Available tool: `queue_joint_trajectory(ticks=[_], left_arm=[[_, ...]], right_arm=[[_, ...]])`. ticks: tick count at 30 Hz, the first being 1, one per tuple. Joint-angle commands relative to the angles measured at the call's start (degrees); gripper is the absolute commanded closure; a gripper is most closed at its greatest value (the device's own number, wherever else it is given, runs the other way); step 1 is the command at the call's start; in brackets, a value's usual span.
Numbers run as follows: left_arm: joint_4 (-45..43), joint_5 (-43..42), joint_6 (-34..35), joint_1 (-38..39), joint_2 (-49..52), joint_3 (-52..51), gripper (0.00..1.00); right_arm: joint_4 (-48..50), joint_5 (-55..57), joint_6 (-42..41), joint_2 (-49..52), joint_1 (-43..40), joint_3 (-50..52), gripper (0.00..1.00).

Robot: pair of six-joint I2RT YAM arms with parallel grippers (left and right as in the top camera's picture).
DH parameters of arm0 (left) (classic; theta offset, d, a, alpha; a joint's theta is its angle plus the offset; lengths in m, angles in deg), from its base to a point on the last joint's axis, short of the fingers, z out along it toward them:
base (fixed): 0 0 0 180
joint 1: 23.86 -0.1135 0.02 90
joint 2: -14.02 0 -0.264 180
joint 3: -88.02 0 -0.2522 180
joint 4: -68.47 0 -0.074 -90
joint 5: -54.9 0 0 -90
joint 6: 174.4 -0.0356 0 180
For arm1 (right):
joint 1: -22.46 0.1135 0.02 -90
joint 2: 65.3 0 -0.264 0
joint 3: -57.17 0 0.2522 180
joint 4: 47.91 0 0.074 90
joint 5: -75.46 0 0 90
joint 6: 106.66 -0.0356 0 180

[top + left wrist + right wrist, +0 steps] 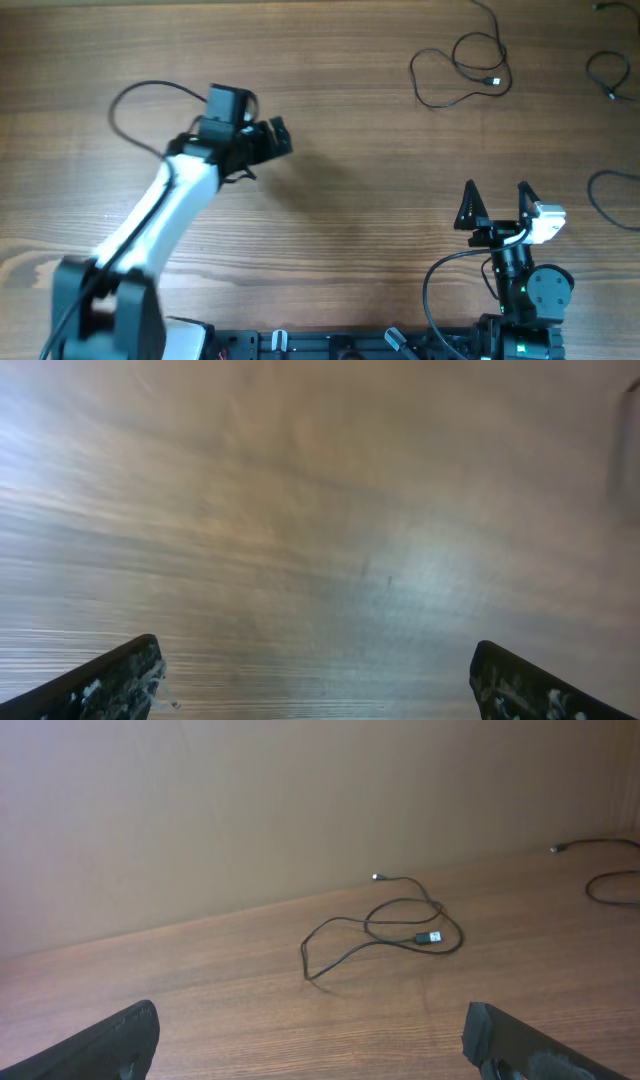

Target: Untangle cables

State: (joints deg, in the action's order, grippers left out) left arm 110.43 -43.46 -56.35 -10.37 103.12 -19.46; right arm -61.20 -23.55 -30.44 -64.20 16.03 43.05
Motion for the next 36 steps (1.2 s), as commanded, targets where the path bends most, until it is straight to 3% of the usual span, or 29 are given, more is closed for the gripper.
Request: queue_joint_trajectory(ticks=[1, 5, 10, 17, 22, 25, 28, 36], left_arm=[[-0.2, -0.1, -6.6, -2.5, -12.2, 0.4, 0.00], [3.5, 0.7, -13.1, -2.5, -23.7, 0.4, 0.00], [13.0, 4.0, -13.1, -2.5, -37.9, 0.4, 0.00], [17.7, 4.0, -13.1, -2.5, -49.6, 0.4, 0.00], [26.9, 4.4, -13.0, -2.5, -52.9, 0.4, 0.00], [35.8, 3.3, -7.8, -2.5, -55.1, 0.3, 0.00], [38.0, 2.7, -1.5, -2.6, -57.4, -0.2, 0.00], [38.9, 2.9, -1.0, -5.2, -70.9, -6.7, 0.00]], right_arm=[[0.3, -1.2, -0.3, -0.9, 0.2, 0.1, 0.00], [0.3, -1.2, -0.3, -0.9, 0.2, 0.1, 0.00], [0.3, -1.2, -0.3, -0.9, 0.2, 0.1, 0.00], [0.3, -1.2, -0.3, -0.9, 0.2, 0.1, 0.00], [0.3, -1.2, -0.3, -0.9, 0.2, 0.1, 0.00], [0.3, -1.2, -0.3, -0.9, 0.2, 0.1, 0.00], [0.3, -1.2, -0.3, -0.9, 0.2, 0.1, 0.00], [0.3, -1.2, -0.3, -0.9, 0.2, 0.1, 0.00]])
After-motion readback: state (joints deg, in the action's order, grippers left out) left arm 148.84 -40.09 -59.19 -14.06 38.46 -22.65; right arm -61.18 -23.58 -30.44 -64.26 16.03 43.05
